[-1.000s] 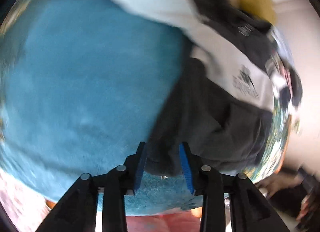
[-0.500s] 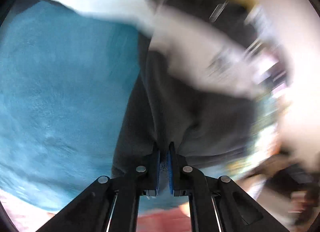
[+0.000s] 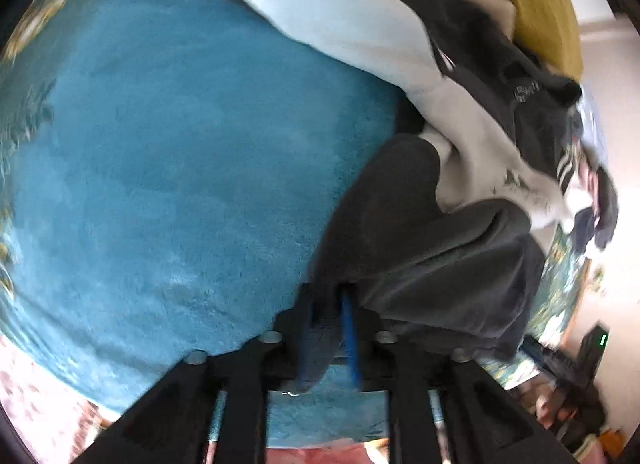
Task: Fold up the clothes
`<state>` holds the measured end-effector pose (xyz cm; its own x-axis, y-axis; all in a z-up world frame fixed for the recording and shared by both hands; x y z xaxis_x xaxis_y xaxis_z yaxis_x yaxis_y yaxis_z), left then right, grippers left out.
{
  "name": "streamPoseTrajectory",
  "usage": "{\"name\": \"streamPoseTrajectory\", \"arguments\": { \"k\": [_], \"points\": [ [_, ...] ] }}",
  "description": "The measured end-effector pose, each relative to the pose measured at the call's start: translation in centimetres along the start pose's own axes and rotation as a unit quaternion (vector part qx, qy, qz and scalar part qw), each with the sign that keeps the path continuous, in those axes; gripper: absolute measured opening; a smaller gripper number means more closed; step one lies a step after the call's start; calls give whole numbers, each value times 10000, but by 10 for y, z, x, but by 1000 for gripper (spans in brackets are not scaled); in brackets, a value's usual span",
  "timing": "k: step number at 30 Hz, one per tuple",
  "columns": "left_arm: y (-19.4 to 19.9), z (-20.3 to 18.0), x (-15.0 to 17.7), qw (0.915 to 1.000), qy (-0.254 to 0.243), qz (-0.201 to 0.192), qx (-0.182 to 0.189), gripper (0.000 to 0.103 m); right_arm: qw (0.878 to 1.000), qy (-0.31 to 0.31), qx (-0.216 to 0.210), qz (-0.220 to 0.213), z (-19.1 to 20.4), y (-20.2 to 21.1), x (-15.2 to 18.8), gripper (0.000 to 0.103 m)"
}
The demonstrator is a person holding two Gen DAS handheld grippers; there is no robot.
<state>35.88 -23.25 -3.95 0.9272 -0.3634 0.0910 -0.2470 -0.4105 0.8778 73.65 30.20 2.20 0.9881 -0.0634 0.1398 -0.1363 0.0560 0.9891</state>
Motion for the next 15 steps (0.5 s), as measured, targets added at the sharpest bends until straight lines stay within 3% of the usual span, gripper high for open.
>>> {"name": "streamPoseTrajectory", "arguments": {
  "k": [2,4,7,8,9,10,12,15],
  "points": [
    [-4,1,6,9997,-199,42,-164,63,9999,-17,-137,89,6,-16,-4,51],
    [-13,7,14,9988,-298,211,-333,63,9999,14,-117,115,11,-24,-6,51],
    [-32,22,28,9974,-61,565,-438,62,9998,-70,39,203,14,-32,-8,50],
    [-36,26,32,9970,69,631,-435,57,9996,-143,60,245,14,-33,-8,48],
    [-30,24,33,9975,189,598,-332,34,9993,-193,78,307,15,-33,-8,35],
    [-23,22,33,9977,309,562,-226,20,9990,-229,64,377,17,-32,-8,15],
    [-11,18,35,9973,549,490,-15,13,9986,-232,-46,479,22,-23,-10,10],
    [54,-18,36,9974,41,112,716,10,9990,-75,-427,101,34,28,-25,9]
  ]
}}
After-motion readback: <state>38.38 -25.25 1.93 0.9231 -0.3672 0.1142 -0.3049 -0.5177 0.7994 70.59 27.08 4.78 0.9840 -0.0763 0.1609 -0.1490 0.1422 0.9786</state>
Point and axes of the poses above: each gripper's, at about its wrist camera, not at the fingertips, and y roughly against the way its jaws point, z to its left, x to its underside, the point moved 5 cm from there along -y, roughly the way its jaws point, and after that the axes turned 5 degrees about x, right-handed, at the moved point
